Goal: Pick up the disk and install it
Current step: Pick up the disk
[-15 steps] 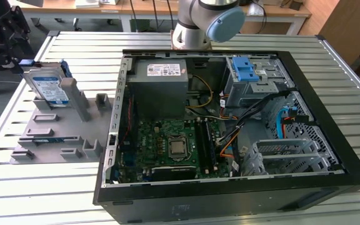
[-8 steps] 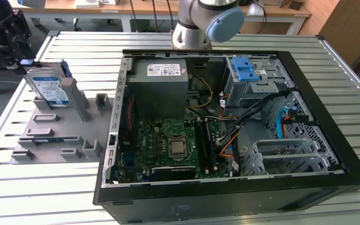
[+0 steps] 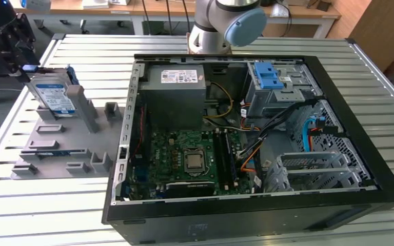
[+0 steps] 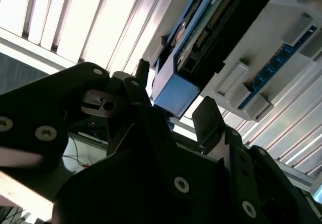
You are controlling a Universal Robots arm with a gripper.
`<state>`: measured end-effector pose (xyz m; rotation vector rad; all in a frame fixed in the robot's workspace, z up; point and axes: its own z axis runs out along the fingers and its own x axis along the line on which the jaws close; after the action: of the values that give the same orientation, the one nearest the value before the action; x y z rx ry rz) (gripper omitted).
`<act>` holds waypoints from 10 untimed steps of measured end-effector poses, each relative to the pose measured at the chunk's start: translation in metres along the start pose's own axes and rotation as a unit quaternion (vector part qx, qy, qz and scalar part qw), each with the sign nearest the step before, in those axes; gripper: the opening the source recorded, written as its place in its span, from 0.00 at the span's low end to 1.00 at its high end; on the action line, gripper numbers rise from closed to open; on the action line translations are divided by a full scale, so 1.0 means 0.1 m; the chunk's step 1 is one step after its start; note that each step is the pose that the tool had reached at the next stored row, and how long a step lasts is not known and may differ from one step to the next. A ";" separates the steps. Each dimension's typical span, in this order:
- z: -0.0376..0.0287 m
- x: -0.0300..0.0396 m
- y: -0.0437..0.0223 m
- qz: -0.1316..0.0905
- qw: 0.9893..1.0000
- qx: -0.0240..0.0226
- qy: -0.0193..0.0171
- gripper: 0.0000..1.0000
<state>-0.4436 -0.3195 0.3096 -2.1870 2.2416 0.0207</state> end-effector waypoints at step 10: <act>0.084 0.000 0.000 -0.004 1.000 0.000 0.009 0.62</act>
<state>-0.4436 -0.3194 0.3011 -2.2052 2.2419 0.0010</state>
